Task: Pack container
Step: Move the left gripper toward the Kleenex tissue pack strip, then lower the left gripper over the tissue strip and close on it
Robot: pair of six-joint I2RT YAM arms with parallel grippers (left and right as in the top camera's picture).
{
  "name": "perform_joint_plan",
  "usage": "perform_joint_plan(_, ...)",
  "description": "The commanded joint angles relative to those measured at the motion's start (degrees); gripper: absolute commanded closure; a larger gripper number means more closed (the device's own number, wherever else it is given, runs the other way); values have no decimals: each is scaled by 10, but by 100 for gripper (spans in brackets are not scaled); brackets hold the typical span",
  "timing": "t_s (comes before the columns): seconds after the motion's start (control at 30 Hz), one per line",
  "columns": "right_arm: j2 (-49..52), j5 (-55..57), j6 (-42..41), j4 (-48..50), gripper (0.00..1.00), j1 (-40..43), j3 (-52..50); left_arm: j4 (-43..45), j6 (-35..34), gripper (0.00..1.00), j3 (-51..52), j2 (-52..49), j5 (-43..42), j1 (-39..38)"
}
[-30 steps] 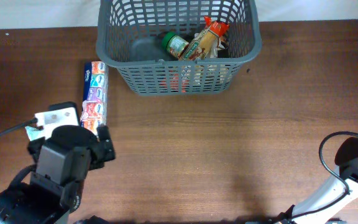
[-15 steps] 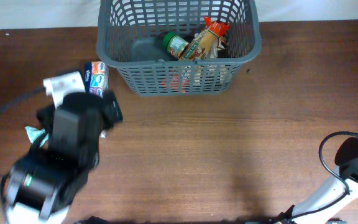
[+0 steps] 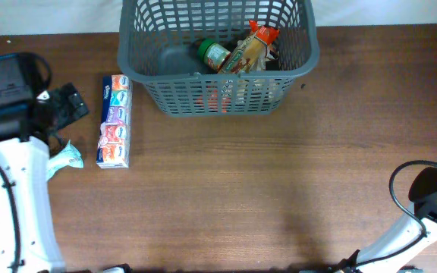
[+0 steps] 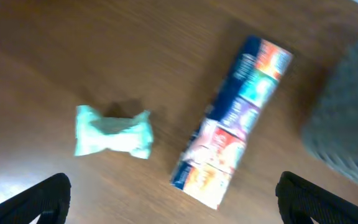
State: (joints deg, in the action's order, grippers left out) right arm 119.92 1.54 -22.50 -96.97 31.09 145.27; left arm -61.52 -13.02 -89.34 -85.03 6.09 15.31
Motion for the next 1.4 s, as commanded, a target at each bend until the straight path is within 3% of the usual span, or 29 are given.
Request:
perform_joint_plan(0.0,-5,9,0,-3,1,2,0,-12,123,1,-16,-44,-181,10)
perform_joint_plan(0.17,-5,9,0,-3,1,2,0,-42,200,1,-17,-106,-217,10)
perform_joint_plan(0.27,-5,9,0,-3,1,2,0,-41,209,1,-17,-137,-209,10)
perform_joint_plan(0.6,-5,9,0,-3,1,2,0,-15,197,1,-49,-196,-86,10)
perform_joint_plan(0.93,-5,9,0,-3,1,2,0,-14,198,1,-121,-258,-88,-22)
perform_joint_plan(1.37,-5,9,0,-3,1,2,0,10,200,1,-128,-326,-87,-58)
